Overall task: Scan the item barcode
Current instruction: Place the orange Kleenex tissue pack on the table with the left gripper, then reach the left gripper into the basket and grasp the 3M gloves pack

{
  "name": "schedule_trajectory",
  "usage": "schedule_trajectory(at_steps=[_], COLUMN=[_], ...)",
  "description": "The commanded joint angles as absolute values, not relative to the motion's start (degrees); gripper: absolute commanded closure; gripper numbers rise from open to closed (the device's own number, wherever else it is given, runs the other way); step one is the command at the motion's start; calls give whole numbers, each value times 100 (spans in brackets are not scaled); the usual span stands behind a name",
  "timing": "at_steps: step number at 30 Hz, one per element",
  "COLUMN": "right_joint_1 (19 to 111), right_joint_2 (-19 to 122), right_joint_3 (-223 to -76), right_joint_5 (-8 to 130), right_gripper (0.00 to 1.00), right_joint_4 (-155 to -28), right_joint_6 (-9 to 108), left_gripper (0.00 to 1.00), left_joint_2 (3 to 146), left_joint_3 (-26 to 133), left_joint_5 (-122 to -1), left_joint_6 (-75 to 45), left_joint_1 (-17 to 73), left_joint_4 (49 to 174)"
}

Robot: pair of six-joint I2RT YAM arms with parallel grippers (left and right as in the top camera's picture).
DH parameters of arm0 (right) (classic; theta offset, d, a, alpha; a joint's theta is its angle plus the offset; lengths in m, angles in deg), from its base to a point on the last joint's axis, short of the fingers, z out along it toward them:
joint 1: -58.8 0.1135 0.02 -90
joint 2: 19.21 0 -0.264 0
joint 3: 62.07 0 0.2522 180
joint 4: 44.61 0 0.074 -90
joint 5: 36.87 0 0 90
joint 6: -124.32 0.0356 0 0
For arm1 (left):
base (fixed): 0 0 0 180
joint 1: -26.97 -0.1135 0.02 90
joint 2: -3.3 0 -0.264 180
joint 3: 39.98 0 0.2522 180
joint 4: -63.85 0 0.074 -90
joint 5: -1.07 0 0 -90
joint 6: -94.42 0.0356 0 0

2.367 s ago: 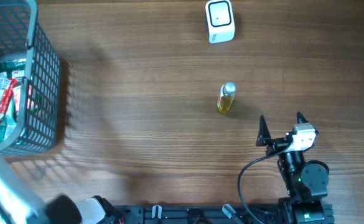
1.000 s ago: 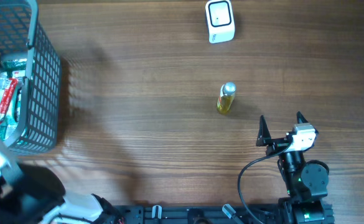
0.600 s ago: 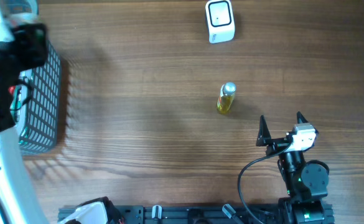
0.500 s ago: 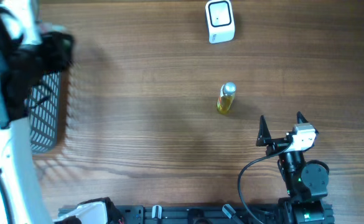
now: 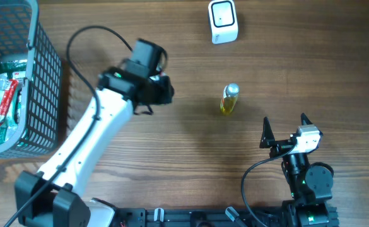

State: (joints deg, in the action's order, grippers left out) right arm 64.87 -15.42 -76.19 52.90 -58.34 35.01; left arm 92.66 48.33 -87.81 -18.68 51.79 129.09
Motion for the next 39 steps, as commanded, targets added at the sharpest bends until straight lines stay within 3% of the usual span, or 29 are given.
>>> schedule_trajectory(at_steps=[1, 5, 21, 24, 25, 26, 29, 31, 36, 39], right_joint_1=[6504, 6504, 6504, 6504, 6504, 6504, 6504, 6504, 6504, 6504], right_joint_2=[-1561, -1561, -1561, -1561, -1561, -1561, -1561, -1561, -1561, -1561], right_joint_3=[-7612, -7614, -7612, -7614, -7614, -7612, -7612, -7612, -7612, -7614], right_joint_5=[5238, 5238, 5238, 5238, 5238, 5238, 5238, 5238, 5238, 5238], right_gripper=[0, 0, 0, 0, 0, 0, 0, 0, 0, 0], right_joint_4=[-5799, -5799, -5799, -5799, -5799, -5799, -5799, -5799, -5799, -5799], right_joint_6=[3433, 3433, 3435, 3433, 3433, 3433, 3435, 3435, 3435, 3435], left_gripper=[57, 58, 49, 32, 11, 0, 0, 0, 0, 0], left_joint_2=[9236, 9286, 10300, 10383, 10383, 10383, 10355, 10219, 9918, 9918], left_joint_3=[4295, 3740, 3659, 3657, 3657, 3657, 3819, 4378, 7633, 9134], left_joint_5=[-9508, -9559, -9565, -9565, -9565, -9563, -9465, -9506, -9994, -10042], left_joint_6=[-2676, -3039, -3100, -3100, -3100, -3100, -3028, -2661, -1430, -141], left_joint_1=[5765, 6267, 6350, 6350, 6350, 6350, 6339, 6239, 5439, 4698], left_joint_4=[12437, 11724, 11703, 11703, 11698, 11700, 11825, 12262, 14059, 14505])
